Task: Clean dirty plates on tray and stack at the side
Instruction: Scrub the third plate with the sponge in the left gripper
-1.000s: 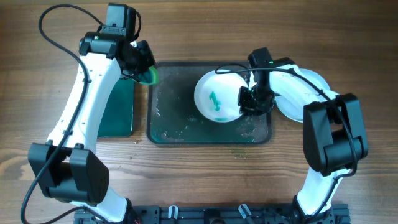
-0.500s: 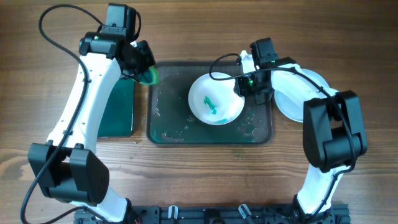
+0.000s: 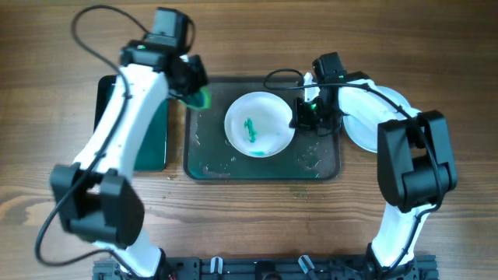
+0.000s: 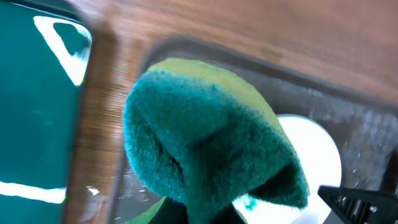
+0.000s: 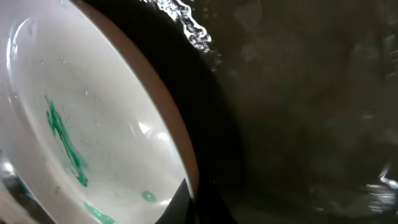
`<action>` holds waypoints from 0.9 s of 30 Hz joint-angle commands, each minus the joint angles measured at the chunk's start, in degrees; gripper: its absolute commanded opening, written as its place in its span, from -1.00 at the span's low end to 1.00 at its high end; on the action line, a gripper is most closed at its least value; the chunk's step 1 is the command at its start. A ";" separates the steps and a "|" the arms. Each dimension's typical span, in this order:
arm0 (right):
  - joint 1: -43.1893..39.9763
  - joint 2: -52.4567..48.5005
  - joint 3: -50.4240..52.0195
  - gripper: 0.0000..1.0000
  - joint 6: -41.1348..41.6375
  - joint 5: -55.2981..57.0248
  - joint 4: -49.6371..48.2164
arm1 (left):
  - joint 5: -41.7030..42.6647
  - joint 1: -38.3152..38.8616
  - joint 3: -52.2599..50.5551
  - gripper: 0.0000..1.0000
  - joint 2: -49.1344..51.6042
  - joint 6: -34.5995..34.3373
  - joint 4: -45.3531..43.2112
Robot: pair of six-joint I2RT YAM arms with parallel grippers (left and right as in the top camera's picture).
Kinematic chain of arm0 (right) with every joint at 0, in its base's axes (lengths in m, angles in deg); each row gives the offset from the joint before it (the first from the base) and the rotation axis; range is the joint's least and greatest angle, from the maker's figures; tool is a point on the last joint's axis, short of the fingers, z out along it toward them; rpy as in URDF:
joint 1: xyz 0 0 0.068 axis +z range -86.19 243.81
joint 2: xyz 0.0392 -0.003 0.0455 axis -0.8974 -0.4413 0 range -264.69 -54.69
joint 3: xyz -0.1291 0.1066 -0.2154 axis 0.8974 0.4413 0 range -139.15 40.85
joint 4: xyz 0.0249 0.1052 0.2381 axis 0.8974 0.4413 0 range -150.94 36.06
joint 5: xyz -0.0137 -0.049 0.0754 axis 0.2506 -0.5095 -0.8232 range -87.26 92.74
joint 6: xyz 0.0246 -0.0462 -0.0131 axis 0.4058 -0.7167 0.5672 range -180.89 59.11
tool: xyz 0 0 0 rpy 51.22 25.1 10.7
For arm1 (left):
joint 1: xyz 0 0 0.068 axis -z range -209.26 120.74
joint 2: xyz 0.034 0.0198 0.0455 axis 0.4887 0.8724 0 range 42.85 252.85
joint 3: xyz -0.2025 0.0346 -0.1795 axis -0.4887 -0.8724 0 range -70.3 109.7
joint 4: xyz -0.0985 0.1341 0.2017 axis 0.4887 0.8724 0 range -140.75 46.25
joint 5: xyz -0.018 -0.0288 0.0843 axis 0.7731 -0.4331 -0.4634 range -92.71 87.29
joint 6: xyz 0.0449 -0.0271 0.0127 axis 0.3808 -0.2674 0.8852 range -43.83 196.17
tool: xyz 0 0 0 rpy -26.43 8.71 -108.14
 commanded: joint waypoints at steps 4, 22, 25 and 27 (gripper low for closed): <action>4.09 -1.62 1.60 -0.91 13.75 -0.15 -5.38 | 0.68 8.74 -0.92 -0.92 10.91 -2.80 -2.60; 4.39 -1.62 1.95 -0.91 13.73 0.50 -6.64 | 25.03 13.09 -0.92 -0.92 20.98 18.32 -7.98; 4.39 -1.62 1.95 -0.92 13.64 0.50 -6.43 | 12.17 13.22 -0.92 -0.92 20.98 9.25 -9.03; 4.39 -1.64 2.05 -0.91 13.44 0.52 -6.45 | -3.63 13.20 -0.92 -0.92 20.98 -0.44 -7.98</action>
